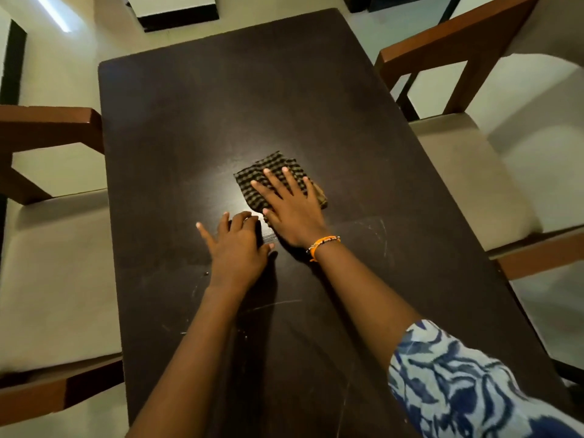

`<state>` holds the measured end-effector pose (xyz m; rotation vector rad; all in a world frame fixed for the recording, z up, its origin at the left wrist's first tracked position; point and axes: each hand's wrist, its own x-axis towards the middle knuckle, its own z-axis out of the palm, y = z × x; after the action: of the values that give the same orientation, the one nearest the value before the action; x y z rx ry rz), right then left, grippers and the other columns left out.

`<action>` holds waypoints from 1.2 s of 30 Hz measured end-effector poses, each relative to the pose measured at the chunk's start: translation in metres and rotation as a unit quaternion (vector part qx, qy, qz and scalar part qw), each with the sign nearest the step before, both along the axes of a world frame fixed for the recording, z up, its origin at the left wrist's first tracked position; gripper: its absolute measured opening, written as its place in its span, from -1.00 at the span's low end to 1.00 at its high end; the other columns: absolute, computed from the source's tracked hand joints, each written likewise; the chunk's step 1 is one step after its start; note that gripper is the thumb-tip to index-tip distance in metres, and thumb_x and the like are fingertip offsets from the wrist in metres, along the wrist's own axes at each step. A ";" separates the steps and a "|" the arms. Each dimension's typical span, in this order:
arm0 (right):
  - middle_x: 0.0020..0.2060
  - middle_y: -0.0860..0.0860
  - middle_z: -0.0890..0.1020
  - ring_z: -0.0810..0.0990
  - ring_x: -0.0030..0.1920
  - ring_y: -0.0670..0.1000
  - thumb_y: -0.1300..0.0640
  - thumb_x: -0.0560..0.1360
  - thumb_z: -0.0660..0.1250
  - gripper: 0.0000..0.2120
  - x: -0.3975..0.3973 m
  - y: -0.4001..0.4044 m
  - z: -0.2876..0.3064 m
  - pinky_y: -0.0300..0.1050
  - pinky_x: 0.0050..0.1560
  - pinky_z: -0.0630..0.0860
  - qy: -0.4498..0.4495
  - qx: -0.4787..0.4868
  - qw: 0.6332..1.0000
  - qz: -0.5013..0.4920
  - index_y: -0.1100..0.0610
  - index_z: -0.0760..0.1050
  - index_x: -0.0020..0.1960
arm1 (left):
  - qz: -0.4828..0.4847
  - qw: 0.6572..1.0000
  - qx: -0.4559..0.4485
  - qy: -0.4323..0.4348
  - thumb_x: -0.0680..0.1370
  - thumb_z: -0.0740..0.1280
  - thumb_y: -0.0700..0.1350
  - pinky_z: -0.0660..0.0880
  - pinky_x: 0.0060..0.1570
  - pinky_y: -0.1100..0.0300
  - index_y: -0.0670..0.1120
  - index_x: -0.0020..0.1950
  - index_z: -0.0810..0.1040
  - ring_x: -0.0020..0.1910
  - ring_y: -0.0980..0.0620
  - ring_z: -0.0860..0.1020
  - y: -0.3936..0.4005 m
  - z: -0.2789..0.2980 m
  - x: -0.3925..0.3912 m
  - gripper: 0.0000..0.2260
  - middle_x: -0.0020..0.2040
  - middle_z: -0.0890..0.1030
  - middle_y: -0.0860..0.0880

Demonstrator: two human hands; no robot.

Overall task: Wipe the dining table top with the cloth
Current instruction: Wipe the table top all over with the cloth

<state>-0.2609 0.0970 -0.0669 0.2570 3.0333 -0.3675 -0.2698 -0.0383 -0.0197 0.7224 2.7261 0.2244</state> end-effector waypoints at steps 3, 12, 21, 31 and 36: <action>0.54 -0.06 0.06 -0.03 0.54 0.11 -0.03 0.56 0.11 -0.46 0.015 0.045 -0.001 0.25 0.44 -0.04 0.013 -0.002 1.000 -0.023 -0.17 0.03 0.50 | -0.018 1.000 0.003 0.013 0.50 0.31 0.06 -0.34 0.34 -0.30 -0.06 0.44 0.25 0.52 -0.10 0.00 0.012 0.001 0.002 -0.44 0.49 0.23 -0.03; 0.55 -0.05 -0.02 -0.12 0.54 0.11 -0.05 0.61 0.03 -0.50 0.072 0.190 0.004 0.27 0.47 -0.13 -0.026 -0.044 0.940 -0.338 -0.16 -0.03 0.51 | -0.079 0.996 -0.020 -0.036 0.36 0.42 0.17 -0.30 0.36 -0.29 -0.10 0.46 0.19 0.53 -0.12 -0.03 0.076 0.005 0.013 -0.21 0.50 0.20 -0.05; 0.55 -0.02 -0.05 -0.15 0.54 0.14 -0.04 0.58 0.08 -0.45 0.012 0.098 0.003 0.31 0.43 -0.17 -0.005 -0.022 0.987 -0.158 -0.15 -0.04 0.52 | -0.070 0.996 -0.049 -0.020 0.31 0.51 0.03 -0.19 0.40 -0.29 -0.14 0.45 0.19 0.50 -0.15 0.06 0.084 -0.001 0.025 -0.18 0.48 0.21 -0.07; 0.51 0.06 0.14 -0.03 0.52 0.22 -0.13 0.46 0.16 -0.41 -0.043 0.133 0.003 0.27 0.46 -0.16 0.015 0.001 1.000 -0.023 -0.12 0.13 0.47 | -0.035 0.998 -0.054 -0.027 0.30 0.52 -0.03 -0.20 0.40 -0.28 -0.10 0.48 0.15 0.51 -0.14 0.03 0.089 0.002 0.028 -0.14 0.50 0.18 -0.05; 0.52 0.09 0.11 -0.05 0.52 0.23 -0.09 0.51 0.16 -0.42 -0.019 0.218 0.001 0.29 0.46 -0.14 0.009 -0.015 0.992 -0.128 -0.08 0.11 0.49 | -0.015 0.997 -0.068 -0.029 0.31 0.52 -0.04 -0.23 0.42 -0.22 -0.09 0.50 0.11 0.52 -0.13 0.01 0.093 0.007 0.030 -0.13 0.52 0.16 -0.05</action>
<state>-0.2798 0.3148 -0.0654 0.6484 3.0127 -0.4330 -0.2401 0.0545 -0.0131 0.7076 2.6428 0.0504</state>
